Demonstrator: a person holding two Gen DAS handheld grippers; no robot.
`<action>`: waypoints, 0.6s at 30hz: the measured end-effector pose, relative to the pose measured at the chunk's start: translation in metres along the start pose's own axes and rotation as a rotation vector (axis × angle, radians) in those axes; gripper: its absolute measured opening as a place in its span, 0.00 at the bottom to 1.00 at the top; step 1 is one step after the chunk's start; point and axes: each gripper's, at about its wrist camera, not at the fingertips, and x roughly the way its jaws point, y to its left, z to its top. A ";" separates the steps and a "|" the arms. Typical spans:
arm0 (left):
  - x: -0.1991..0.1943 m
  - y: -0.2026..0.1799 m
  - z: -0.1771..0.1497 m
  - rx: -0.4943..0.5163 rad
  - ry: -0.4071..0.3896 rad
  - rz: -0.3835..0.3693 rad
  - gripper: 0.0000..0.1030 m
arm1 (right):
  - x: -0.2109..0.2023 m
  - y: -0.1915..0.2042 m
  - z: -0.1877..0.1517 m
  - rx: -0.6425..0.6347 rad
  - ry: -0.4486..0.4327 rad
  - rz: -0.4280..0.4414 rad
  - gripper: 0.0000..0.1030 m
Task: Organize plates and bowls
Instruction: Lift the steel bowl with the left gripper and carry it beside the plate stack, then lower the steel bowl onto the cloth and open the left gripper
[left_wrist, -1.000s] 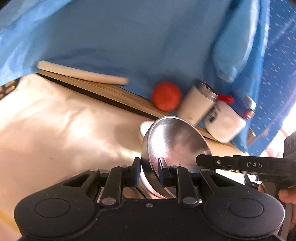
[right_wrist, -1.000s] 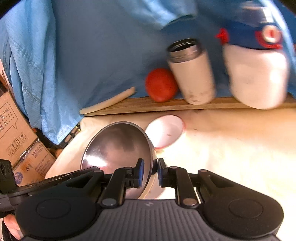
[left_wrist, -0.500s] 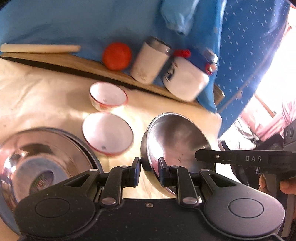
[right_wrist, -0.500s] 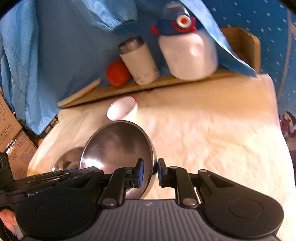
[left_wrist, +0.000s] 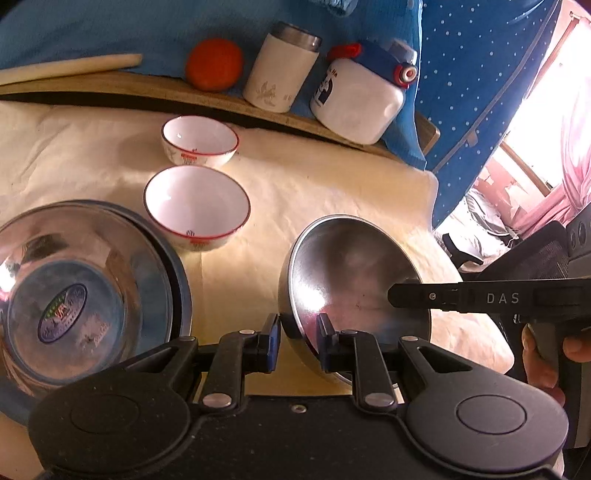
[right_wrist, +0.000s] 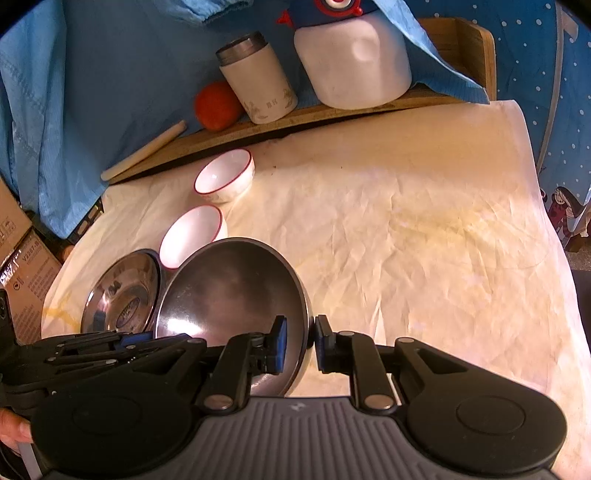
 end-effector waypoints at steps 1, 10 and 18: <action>0.001 0.001 -0.001 -0.001 0.006 0.001 0.21 | 0.002 0.000 0.000 -0.002 0.004 0.000 0.17; 0.004 0.004 -0.003 -0.016 0.028 0.005 0.21 | 0.006 0.000 0.001 -0.005 0.018 0.009 0.18; 0.005 0.007 -0.002 -0.031 0.028 -0.006 0.22 | 0.011 -0.002 0.004 -0.004 0.024 0.025 0.22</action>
